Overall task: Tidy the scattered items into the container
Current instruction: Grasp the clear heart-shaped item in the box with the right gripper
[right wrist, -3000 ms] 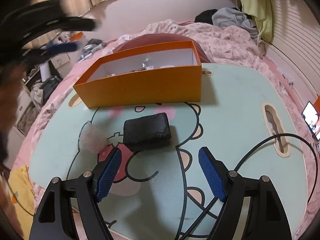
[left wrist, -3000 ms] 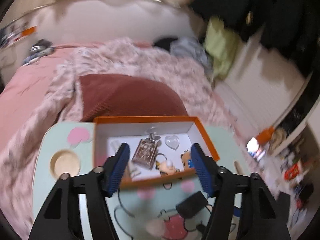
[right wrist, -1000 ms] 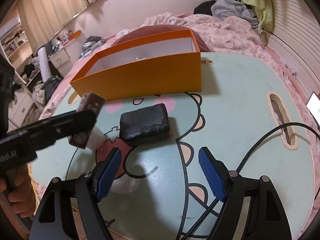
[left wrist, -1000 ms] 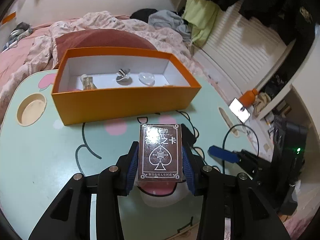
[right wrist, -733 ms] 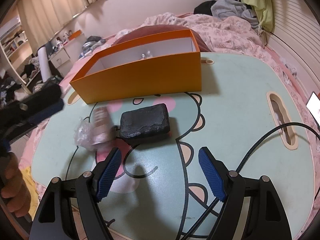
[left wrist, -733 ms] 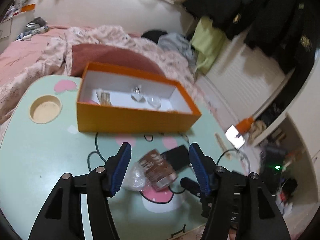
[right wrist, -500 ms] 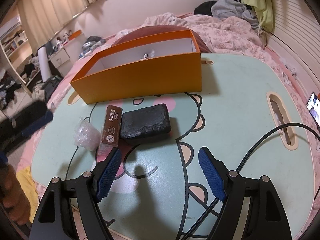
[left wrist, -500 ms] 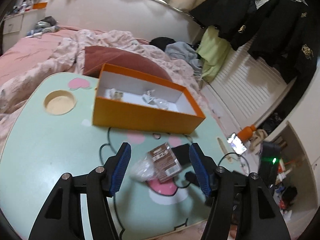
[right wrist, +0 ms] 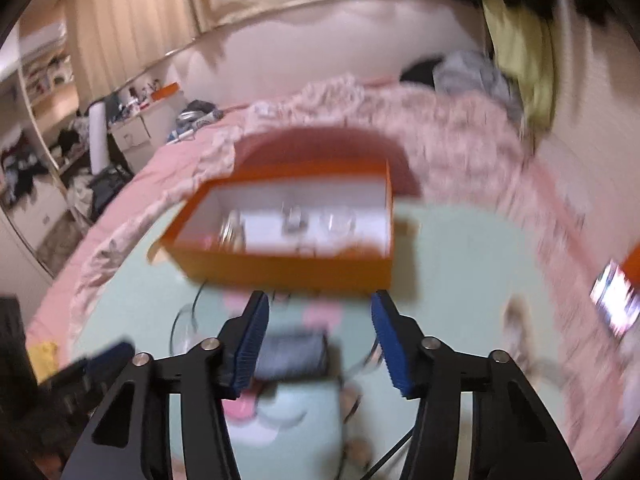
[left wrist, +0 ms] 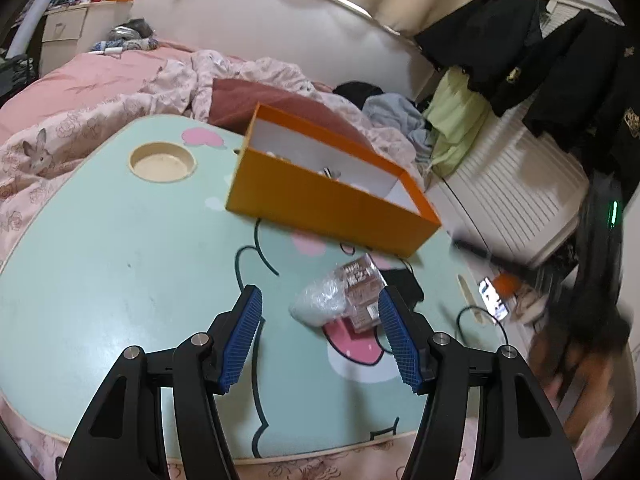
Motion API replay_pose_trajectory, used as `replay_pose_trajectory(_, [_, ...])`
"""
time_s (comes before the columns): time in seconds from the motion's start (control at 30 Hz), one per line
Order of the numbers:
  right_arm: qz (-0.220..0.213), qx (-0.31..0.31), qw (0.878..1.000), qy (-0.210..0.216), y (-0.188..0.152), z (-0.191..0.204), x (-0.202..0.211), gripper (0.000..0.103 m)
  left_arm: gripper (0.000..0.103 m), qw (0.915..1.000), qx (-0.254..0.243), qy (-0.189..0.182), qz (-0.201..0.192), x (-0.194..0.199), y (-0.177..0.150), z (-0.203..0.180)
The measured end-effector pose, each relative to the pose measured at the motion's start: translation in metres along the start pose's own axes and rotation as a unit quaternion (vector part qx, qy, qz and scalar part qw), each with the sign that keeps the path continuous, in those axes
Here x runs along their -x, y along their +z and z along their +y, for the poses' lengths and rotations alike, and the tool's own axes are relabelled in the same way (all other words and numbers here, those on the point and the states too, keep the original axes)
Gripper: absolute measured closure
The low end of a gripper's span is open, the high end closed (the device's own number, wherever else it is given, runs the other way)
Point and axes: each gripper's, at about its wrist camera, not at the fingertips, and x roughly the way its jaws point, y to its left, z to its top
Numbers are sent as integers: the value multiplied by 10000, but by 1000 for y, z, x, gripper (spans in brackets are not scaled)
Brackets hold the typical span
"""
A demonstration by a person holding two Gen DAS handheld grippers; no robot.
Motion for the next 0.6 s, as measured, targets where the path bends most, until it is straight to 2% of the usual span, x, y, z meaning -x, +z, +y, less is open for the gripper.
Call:
replay_pose_trajectory(0.07, [138,273,9995,-48,29,2,-11,57,42,10000,-5,-4,-44,2,0,0])
replay_pose_trajectory(0.13, [580,488,9971,-62,55,3,-37,57,42,10000,-12,-8,-83,4,0,-1])
replay_pose_trajectory(0.17, [854,538,9949,-39,64,3,-54,61,42,10000,-17,-6,-93,4,0,-1])
replay_pose_trajectory(0.2, [1141,531,9920,-9,72,2,-72,64,42,10000,-21,-4,-94,4,0,-1])
replay_pose_trajectory(0.33, [2010,79,9796,2,84,-9,-136,65,42,10000,-19,-5,-60,2,-1,-1])
replay_pose_trajectory(0.47, [2394,-404,9701,-9,80,-16,-168,65,42,10000,-77,1,-30,2,-1,-3])
replay_pose_trajectory(0.6, [2396,-314,9694,-435,84,-12,-184,65,42,10000,-93,-5,-16,1,-1,-4])
